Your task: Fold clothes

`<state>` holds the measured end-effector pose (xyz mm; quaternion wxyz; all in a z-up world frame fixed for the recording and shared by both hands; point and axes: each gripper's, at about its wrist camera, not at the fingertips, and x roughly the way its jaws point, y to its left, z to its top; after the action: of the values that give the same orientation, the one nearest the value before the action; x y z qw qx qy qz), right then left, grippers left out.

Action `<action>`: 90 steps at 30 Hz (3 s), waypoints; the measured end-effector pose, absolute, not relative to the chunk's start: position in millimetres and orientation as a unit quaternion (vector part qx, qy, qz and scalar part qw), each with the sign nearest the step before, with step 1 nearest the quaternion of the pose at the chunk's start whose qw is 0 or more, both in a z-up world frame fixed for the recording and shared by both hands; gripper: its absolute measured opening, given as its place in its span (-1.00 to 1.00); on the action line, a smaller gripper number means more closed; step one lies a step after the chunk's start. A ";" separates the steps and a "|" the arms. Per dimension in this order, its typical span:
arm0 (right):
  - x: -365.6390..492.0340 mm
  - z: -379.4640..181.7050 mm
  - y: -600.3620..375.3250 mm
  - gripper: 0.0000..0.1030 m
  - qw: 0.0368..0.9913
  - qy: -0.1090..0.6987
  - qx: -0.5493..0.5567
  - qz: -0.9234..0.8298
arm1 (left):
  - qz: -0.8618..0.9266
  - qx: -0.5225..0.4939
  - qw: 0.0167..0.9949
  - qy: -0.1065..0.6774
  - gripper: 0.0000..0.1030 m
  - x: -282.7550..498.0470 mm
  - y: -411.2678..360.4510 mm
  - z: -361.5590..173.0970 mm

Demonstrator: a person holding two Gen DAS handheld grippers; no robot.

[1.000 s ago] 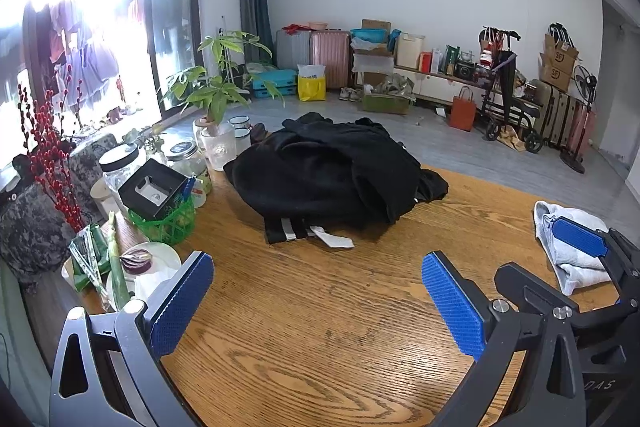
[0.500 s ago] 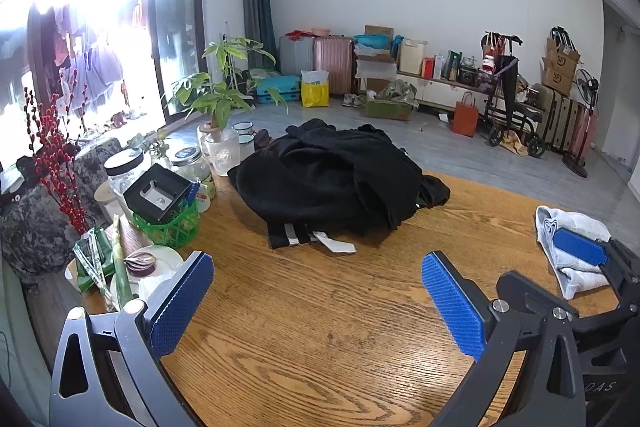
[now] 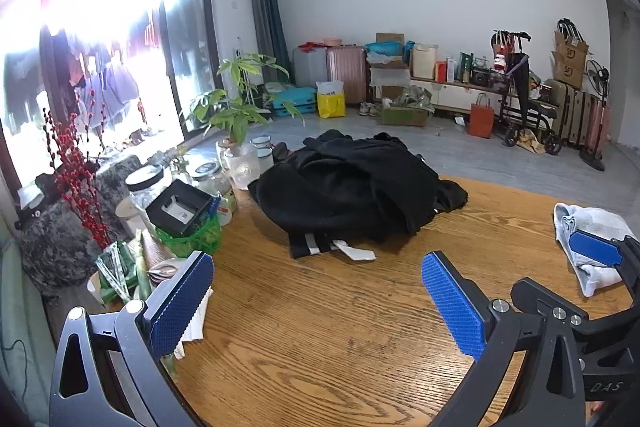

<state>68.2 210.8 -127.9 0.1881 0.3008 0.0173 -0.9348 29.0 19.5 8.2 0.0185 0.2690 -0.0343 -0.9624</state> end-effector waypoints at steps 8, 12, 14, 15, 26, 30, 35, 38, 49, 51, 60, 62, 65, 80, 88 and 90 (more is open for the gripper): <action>62.1 -128.7 214.6 1.00 0.177 0.006 0.305 -0.936 | -0.959 0.283 -0.007 -0.021 1.00 21.9 20.8 5.5; 49.0 -134.4 217.3 1.00 0.166 -0.002 0.317 -0.934 | -0.955 0.297 -0.018 -0.010 1.00 3.3 19.8 -2.8; 38.4 -139.8 218.7 1.00 0.160 -0.011 0.324 -0.932 | -0.952 0.305 -0.022 -0.008 1.00 -10.1 18.3 -8.9; 33.7 -142.0 219.7 1.00 0.156 -0.017 0.326 -0.932 | -0.951 0.307 -0.024 -0.008 1.00 -17.6 17.8 -12.1; -55.0 -172.2 199.0 0.93 0.125 -0.023 0.353 -0.927 | -0.942 0.323 -0.034 0.081 1.00 -122.9 -17.9 -40.8; -91.8 -184.3 188.4 0.88 0.110 -0.023 0.353 -0.929 | -0.935 0.332 -0.050 0.119 1.00 -158.5 -29.6 -60.5; -134.5 -209.3 172.6 0.71 0.106 -0.021 0.372 -0.922 | -0.911 0.377 -0.080 0.150 1.00 -198.9 -37.5 -98.9; -153.8 -223.3 162.0 0.59 0.109 -0.017 0.374 -0.921 | -0.901 0.386 -0.092 0.174 1.00 -206.3 -44.6 -115.7; -180.3 -251.6 148.9 -0.85 0.092 -0.024 0.398 -0.912 | -0.889 0.388 -0.092 0.223 0.99 -209.2 -56.0 -131.3; -170.4 -250.1 150.7 -0.87 0.098 -0.013 0.392 -0.915 | -0.877 0.394 -0.105 0.254 0.99 -215.4 -57.3 -134.8; -143.7 -259.7 148.9 -0.89 0.135 -0.016 0.401 -0.906 | -0.860 0.426 -0.135 0.248 0.46 -261.8 -21.1 -131.6; -135.5 -266.8 151.6 -0.89 0.137 -0.005 0.410 -0.902 | -0.857 0.443 -0.125 0.233 0.45 -270.1 -12.4 -138.6; -118.3 -272.5 158.7 -0.90 0.134 0.002 0.409 -0.903 | -0.864 0.439 -0.123 0.216 0.45 -272.9 -5.0 -144.8; -52.3 -258.6 159.6 -0.90 0.174 -0.028 0.418 -0.891 | -0.842 0.450 -0.160 0.250 0.09 -215.6 -11.3 -147.2; -15.6 -241.8 187.0 -0.90 0.169 -0.047 0.418 -0.891 | -0.826 0.459 -0.162 0.285 0.50 -182.7 -3.3 -147.5; -9.9 -240.5 190.7 -0.90 0.173 -0.051 0.419 -0.890 | -0.824 0.455 -0.157 0.298 0.49 -184.7 -1.3 -145.7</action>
<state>-9.9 190.7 -240.5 0.1725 0.4190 -0.0515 -0.8900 -184.7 -1.3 -145.7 -0.1573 0.4553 0.2983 -0.8240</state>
